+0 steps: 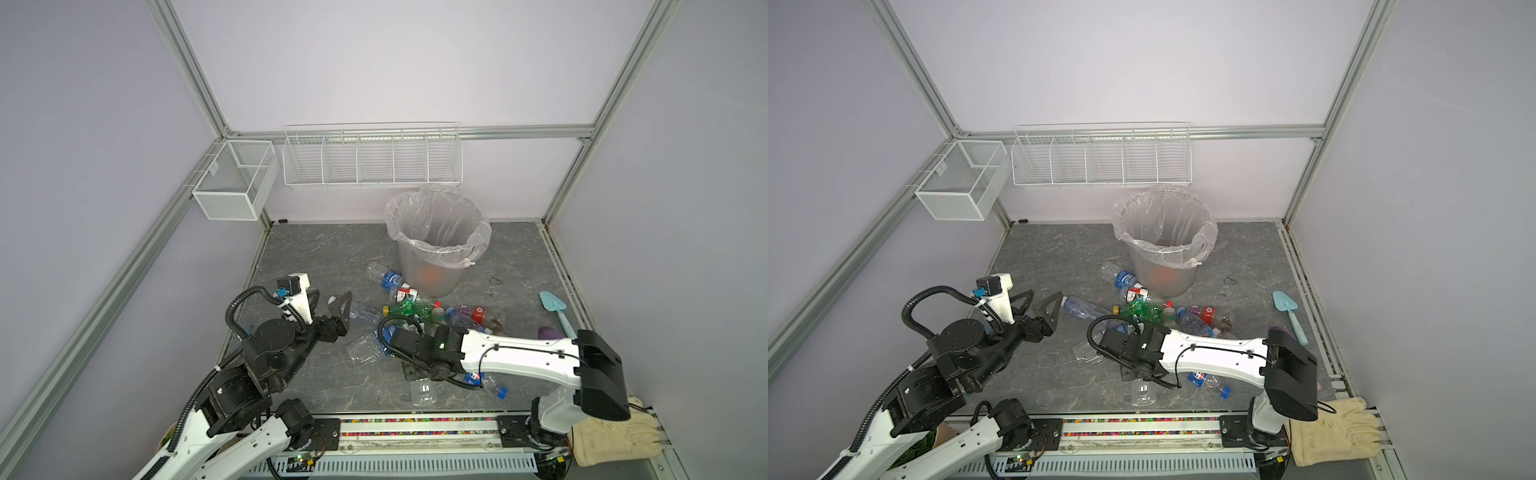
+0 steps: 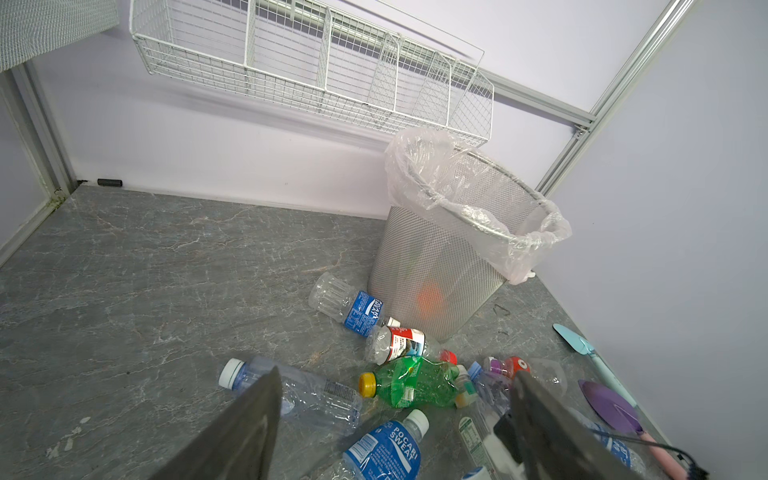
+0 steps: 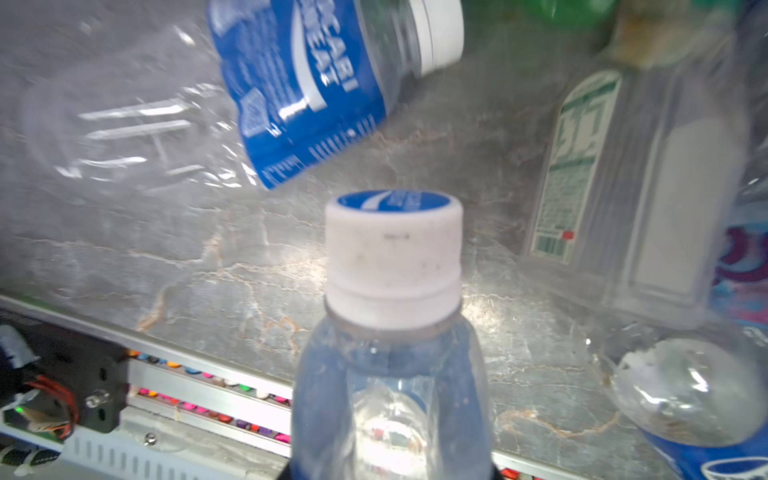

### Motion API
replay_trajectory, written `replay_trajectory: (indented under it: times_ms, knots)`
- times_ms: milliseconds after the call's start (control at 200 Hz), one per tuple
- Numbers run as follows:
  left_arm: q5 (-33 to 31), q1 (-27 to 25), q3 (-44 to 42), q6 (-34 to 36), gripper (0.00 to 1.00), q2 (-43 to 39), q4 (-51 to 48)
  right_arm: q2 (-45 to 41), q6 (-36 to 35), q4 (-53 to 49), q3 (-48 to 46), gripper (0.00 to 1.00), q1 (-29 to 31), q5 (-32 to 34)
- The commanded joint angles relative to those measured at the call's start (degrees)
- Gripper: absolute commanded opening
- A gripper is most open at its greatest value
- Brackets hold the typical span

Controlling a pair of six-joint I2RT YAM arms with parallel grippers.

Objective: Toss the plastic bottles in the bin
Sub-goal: 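Lift the blue-label bottle with the right gripper, then carry the blue-label bottle with the right gripper over the bin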

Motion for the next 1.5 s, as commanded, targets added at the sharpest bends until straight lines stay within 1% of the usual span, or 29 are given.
replay_trajectory:
  times_ms: [0, 200, 330, 405, 455, 540, 760, 900, 1055, 1210, 1349, 1494]
  knots:
    - [-0.94, 0.14, -0.20, -1.12, 0.85, -0.08, -1.32, -3.45, -7.00, -4.53, 4.78, 0.07, 0.33, 6.19]
    - [-0.92, 0.12, 0.09, -1.09, 0.85, -0.10, -1.32, -3.65, -20.24, -9.92, 16.49, 0.07, 0.42, 13.73]
    - [-0.92, 0.15, 0.49, -0.86, 0.85, 0.32, -1.18, -4.43, -29.08, -8.74, 23.16, 0.07, 0.38, 17.60]
    - [-0.91, 0.15, 0.58, -0.93, 0.85, 0.68, -1.02, -5.45, -34.78, -6.31, 25.43, 0.07, 0.32, 18.03]
    - [-0.84, 0.16, 0.57, -0.76, 0.85, 0.86, -0.95, -6.26, -38.35, -2.83, 26.30, 0.07, 0.25, 18.52]
    - [-0.78, 0.12, 0.76, -0.57, 0.85, 1.21, -0.80, -7.30, -43.14, -0.36, 28.11, 0.07, 0.15, 18.95]
    - [-0.56, 0.10, 1.01, -0.38, 0.84, 1.92, -0.58, -8.79, -52.58, 2.65, 33.18, 0.07, 0.09, 18.61]
    - [-0.04, 0.15, 1.17, -0.28, 0.84, 2.59, -0.19, -10.65, -59.12, 4.90, 34.57, 0.07, 0.04, 16.91]
    - [0.43, 0.12, 1.53, 0.01, 0.84, 3.66, 0.12, -10.84, -62.93, 3.62, 39.52, 0.07, -1.11, 16.43]
    - [0.88, 0.13, 1.40, -0.07, 0.84, 4.30, 0.59, -9.97, -63.98, 1.44, 45.19, 0.09, -4.15, 15.46]
    - [1.33, 0.09, 1.33, -0.32, 0.85, 4.48, 0.44, -8.81, -64.60, 1.84, 49.24, 0.09, -8.23, 13.05]
    - [1.64, 0.11, 1.30, -0.51, 0.84, 4.39, -0.17, -5.77, -63.69, 1.57, 55.62, 0.07, -14.26, 10.52]
